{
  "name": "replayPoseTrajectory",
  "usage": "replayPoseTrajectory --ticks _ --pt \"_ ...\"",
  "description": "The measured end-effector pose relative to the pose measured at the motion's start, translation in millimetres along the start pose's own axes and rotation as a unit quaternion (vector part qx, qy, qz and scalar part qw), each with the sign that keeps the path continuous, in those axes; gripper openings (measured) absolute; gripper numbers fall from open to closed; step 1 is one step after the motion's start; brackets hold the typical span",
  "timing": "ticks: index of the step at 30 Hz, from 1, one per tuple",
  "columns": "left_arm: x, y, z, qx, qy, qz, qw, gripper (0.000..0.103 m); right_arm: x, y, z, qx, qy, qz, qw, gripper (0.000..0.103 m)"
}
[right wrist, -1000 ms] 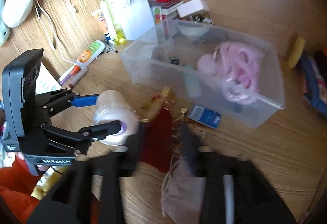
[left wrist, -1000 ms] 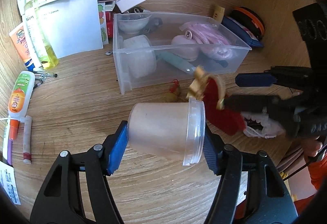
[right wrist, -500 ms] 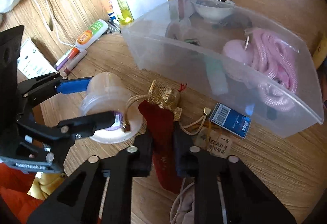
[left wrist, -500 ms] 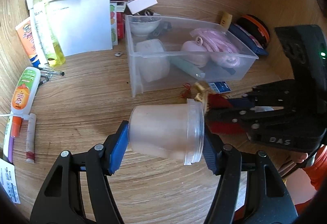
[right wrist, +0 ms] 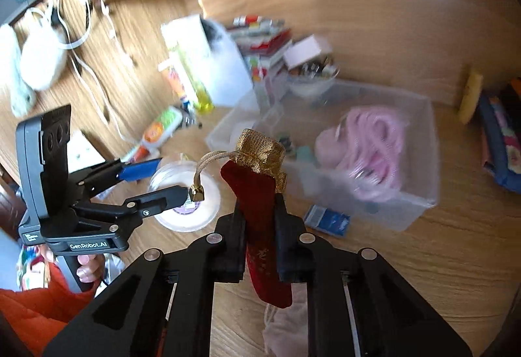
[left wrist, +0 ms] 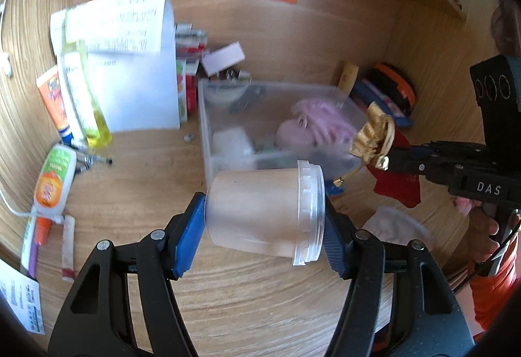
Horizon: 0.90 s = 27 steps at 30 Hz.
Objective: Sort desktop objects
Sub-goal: 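Lift the beige jar with the left tool while the right tool lifts the red pouch, then lower the beige jar into the clear box while the right tool lowers the red pouch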
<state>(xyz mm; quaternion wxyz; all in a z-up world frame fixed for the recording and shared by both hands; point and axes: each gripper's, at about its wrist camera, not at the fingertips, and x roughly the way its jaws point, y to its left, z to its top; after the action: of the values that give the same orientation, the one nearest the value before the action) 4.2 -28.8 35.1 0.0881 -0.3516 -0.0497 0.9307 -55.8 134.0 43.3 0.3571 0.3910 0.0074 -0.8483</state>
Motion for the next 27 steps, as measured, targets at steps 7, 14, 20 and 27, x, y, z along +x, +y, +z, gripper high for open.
replayPoseTrajectory --ticks 7,14,20,27 --pt "-10.0 -15.5 28.1 0.010 -0.031 -0.002 0.9995 0.065 -31.4 -24.9 11.8 0.025 -0.051 -0.026 0.998 0.012" --pt "-6.5 -24.0 55.3 0.011 -0.056 -0.001 0.9984 0.065 -46.1 -50.7 22.3 0.048 -0.084 -0.046 0.994 0.013" --pt "18.3 -22.6 74.3 0.006 -0.048 0.006 0.9988 0.065 -40.8 -64.9 36.6 0.054 -0.089 -0.051 0.993 0.013" --pt "59.6 -19.5 86.5 0.007 -0.016 0.013 0.9998 0.065 -22.4 -82.1 45.9 0.056 -0.083 -0.055 0.993 0.013"
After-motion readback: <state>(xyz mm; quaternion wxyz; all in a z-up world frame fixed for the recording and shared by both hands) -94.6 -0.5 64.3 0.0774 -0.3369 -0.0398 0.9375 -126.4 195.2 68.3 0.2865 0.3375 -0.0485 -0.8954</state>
